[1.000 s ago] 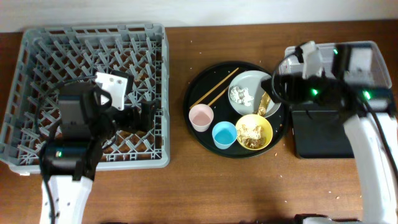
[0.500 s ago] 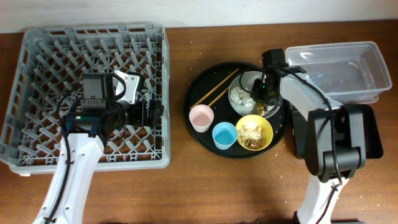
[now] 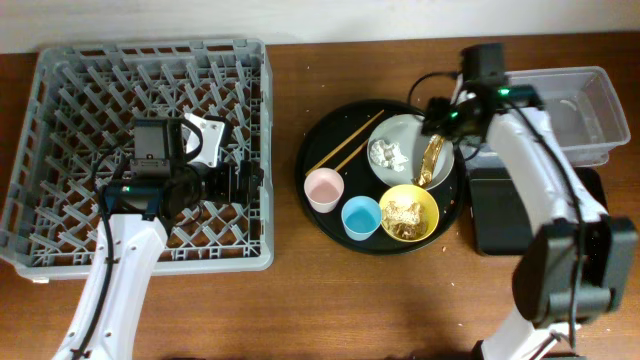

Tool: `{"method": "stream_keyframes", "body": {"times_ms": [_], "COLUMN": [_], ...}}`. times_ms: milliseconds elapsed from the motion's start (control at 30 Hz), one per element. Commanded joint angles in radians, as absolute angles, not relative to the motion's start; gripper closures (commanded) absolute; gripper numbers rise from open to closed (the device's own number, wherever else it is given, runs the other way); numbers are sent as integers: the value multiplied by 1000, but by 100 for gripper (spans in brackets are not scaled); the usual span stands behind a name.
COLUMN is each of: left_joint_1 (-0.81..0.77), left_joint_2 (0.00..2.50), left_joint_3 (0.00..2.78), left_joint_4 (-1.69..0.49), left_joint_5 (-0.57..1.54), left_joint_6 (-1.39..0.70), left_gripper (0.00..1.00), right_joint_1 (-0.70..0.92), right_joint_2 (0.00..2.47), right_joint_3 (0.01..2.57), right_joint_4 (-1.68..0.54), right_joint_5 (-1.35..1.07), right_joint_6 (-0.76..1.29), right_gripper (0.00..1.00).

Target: Sort waste into correct bins and load items into the dishwasher rack

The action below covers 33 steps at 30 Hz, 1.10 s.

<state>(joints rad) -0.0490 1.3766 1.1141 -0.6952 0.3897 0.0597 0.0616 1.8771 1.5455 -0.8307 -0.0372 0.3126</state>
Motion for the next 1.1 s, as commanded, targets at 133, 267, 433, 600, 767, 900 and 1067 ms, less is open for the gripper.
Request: {"method": "stream_keyframes", "body": {"times_ms": [133, 267, 433, 600, 767, 900, 1067], "left_joint_1": [-47, -47, -46, -46, -47, -47, -46], "left_joint_2": [1380, 1380, 1380, 1380, 1380, 1380, 1380], "left_joint_3": [1131, 1131, 1131, 1131, 1131, 1131, 1131], "left_joint_4": [-694, -694, -694, -694, -694, -694, -694], "left_joint_5": [404, 404, 404, 404, 404, 404, 404], "left_joint_6": [54, 53, 54, 54, 54, 54, 54], "left_gripper": [1, 1, 1, 1, 1, 1, 1], "right_joint_1": [85, 84, -15, -260, -283, -73, 236], "right_joint_2": [2098, 2028, 1856, 1943, 1881, 1772, 1925], "right_joint_3": [1519, 1556, 1624, 1623, 1645, 1645, 1557], "right_joint_4": [-764, -782, -777, -634, -624, -836, -837], "right_joint_5": [101, -25, -52, -96, -546, -479, 12], "right_joint_6": [383, 374, 482, 618, 387, 262, 270], "right_gripper": [67, 96, 96, 96, 54, 52, 34]}}
